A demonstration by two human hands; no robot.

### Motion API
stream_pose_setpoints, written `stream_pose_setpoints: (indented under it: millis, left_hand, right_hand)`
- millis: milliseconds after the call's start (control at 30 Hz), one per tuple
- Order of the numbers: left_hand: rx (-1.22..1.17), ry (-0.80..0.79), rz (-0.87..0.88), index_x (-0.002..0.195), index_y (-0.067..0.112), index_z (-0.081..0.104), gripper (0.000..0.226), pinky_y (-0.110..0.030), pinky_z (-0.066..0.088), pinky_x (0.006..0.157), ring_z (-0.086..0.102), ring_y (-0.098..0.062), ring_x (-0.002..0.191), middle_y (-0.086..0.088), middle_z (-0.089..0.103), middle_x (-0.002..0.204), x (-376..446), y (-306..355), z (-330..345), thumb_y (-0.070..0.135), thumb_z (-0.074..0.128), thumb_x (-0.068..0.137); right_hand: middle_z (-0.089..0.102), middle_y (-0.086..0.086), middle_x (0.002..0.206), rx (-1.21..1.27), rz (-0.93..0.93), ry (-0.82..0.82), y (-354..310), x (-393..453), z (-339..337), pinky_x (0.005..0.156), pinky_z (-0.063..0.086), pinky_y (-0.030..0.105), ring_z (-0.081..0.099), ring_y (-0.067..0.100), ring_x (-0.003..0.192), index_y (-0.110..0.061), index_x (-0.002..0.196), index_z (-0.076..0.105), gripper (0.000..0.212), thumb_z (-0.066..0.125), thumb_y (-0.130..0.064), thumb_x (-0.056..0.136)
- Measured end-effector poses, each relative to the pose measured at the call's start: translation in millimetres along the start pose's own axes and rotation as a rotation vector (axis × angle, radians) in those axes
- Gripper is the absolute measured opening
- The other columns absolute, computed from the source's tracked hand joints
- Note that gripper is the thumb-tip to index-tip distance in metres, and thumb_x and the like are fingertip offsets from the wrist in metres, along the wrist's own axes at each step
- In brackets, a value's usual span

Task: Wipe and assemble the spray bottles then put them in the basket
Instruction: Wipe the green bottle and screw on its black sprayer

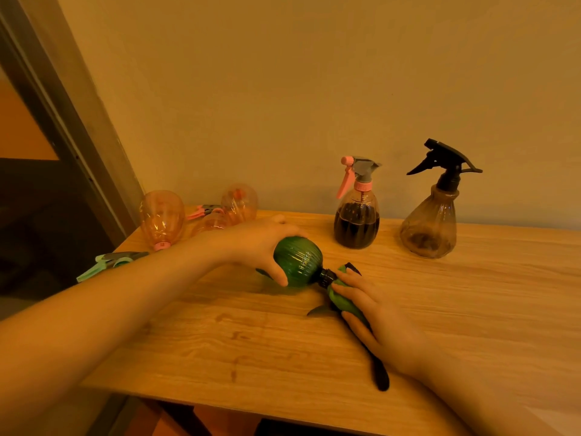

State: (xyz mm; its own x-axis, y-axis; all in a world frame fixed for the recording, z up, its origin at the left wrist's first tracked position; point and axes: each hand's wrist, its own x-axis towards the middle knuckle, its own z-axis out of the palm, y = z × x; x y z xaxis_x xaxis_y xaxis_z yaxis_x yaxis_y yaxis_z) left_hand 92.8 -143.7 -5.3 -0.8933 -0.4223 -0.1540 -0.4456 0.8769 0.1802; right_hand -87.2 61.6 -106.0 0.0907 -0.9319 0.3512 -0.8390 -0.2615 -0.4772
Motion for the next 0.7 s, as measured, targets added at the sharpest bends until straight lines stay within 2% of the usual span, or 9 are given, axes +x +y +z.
stream_pose_setpoints:
  millis: [133, 233, 300, 433, 500, 700]
  left_hand:
    - [-0.007, -0.038, -0.012, 0.14, 0.039, 0.034, 0.097, -0.038, 0.046, 0.097, 0.045, -0.018, 0.118, 0.007, 0.04, 0.13, 4, 1, -2, 0.05, 0.084, 0.057]
    - [-0.027, -0.052, -0.015, 0.137, 0.036, 0.039, 0.092, -0.037, 0.044, 0.099, 0.044, -0.017, 0.119, 0.006, 0.042, 0.13, 5, 1, -6, 0.046, 0.085, 0.059]
    - [-0.05, -0.053, -0.012, 0.135, 0.035, 0.042, 0.088, -0.037, 0.043, 0.1, 0.043, -0.016, 0.119, 0.006, 0.044, 0.129, 7, 0, -8, 0.046, 0.085, 0.059]
    - [-0.041, -0.06, 0.0, 0.131, 0.038, 0.045, 0.085, -0.037, 0.044, 0.098, 0.045, -0.014, 0.116, 0.007, 0.048, 0.127, 9, -1, -9, 0.048, 0.085, 0.058]
    - [-0.041, -0.064, 0.002, 0.132, 0.036, 0.046, 0.085, -0.036, 0.043, 0.099, 0.045, -0.013, 0.116, 0.007, 0.049, 0.128, 10, -1, -10, 0.047, 0.085, 0.058]
    - [-0.059, -0.067, -0.019, 0.134, 0.036, 0.043, 0.089, -0.037, 0.042, 0.101, 0.043, -0.014, 0.117, 0.008, 0.047, 0.127, 10, -5, -7, 0.049, 0.085, 0.057]
  right_hand:
    - [0.037, -0.011, 0.148, 0.006, -0.015, 0.002, -3, -14, -6, 0.114, 0.025, 0.023, 0.025, 0.0, 0.139, -0.025, 0.136, 0.048, 0.046, 0.041, -0.042, 0.094]
    - [0.044, -0.006, 0.143, 0.003, -0.051, 0.096, -8, -18, -9, 0.11, 0.03, 0.019, 0.034, 0.001, 0.135, -0.027, 0.132, 0.051, 0.039, 0.042, -0.04, 0.096]
    - [0.041, -0.004, 0.145, -0.009, -0.075, 0.146, -12, -14, -10, 0.109, 0.031, 0.018, 0.036, 0.005, 0.135, -0.025, 0.133, 0.05, 0.039, 0.041, -0.039, 0.098]
    - [0.041, 0.007, 0.146, -0.094, -0.188, 0.196, -18, 6, -6, 0.109, 0.037, 0.034, 0.036, 0.019, 0.138, -0.012, 0.132, 0.054, 0.037, 0.047, -0.024, 0.098]
    - [0.042, 0.01, 0.145, -0.154, -0.236, 0.163, -19, 15, 1, 0.107, 0.04, 0.042, 0.034, 0.023, 0.139, -0.013, 0.133, 0.054, 0.036, 0.047, -0.023, 0.098]
    - [0.04, 0.004, 0.148, -0.144, -0.25, 0.072, -13, 14, 3, 0.106, 0.04, 0.043, 0.03, 0.018, 0.141, -0.019, 0.136, 0.051, 0.037, 0.046, -0.028, 0.1]
